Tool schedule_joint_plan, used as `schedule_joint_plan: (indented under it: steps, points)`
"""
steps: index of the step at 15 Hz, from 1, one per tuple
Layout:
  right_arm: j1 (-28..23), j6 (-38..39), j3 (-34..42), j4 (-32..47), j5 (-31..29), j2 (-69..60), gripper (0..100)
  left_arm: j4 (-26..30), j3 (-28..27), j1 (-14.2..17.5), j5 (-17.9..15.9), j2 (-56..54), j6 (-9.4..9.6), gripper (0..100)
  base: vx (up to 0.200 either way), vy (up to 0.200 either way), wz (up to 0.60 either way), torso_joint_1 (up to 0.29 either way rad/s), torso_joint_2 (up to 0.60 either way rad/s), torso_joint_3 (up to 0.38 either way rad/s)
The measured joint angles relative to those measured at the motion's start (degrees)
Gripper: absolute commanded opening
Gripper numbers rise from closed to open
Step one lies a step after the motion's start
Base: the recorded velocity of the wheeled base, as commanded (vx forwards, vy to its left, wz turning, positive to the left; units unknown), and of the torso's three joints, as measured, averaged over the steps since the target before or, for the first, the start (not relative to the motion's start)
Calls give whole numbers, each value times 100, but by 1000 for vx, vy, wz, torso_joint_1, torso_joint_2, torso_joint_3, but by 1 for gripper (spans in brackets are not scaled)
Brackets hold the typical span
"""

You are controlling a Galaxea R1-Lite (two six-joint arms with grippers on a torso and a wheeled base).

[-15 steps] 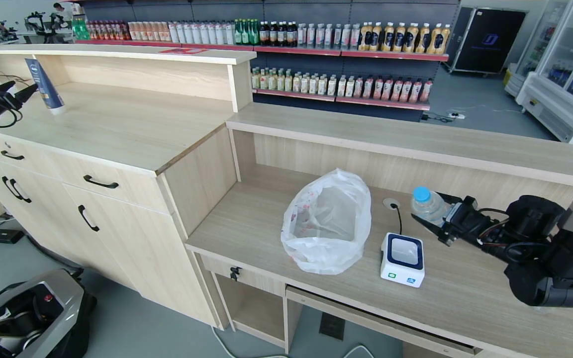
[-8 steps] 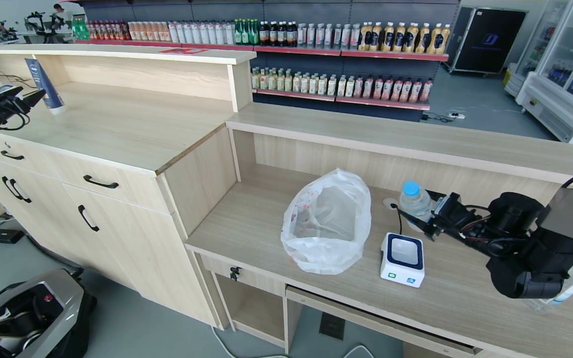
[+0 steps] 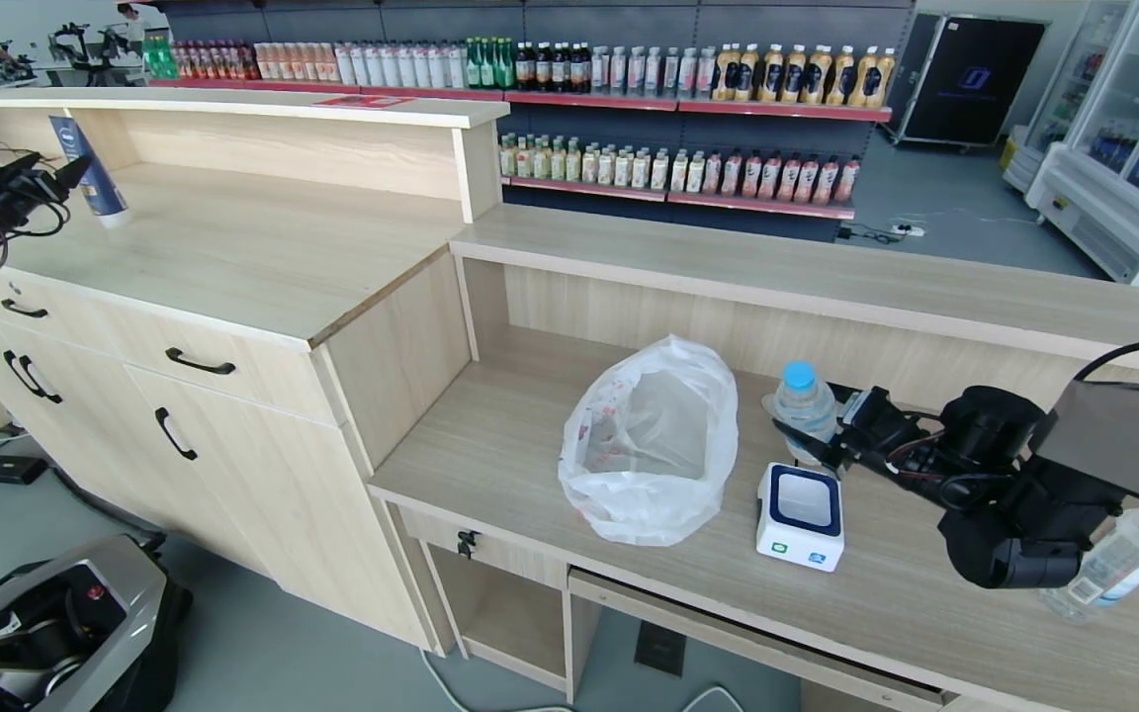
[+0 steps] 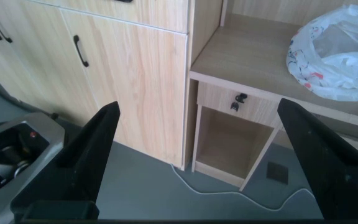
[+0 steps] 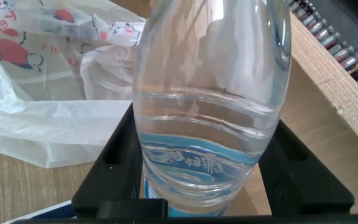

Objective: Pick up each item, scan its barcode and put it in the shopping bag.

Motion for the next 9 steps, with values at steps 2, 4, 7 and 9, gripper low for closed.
schedule_joint_plan:
  steps: [2, 4, 7, 9]
  points:
    - [7, 5, -157, -9, 41, 104, 0, 0, 0, 0, 0, -2, -1, 100, 0, 0, 0, 0, 0, 0]
    - [24, -12, -254, -6, 55, 190, 0, 0, 0, 0, 0, 0, -1, 100, 0, 0, 0, 0, 0, 0]
    - [33, -26, -313, -6, 59, 272, 0, 0, 0, 0, 0, 0, -1, 100, 0, 0, 0, 0, 0, 0]
    - [63, -39, -322, -6, 59, 305, 0, 0, 0, 0, -2, 0, 0, 100, 0, 0, 0, 0, 0, 0]
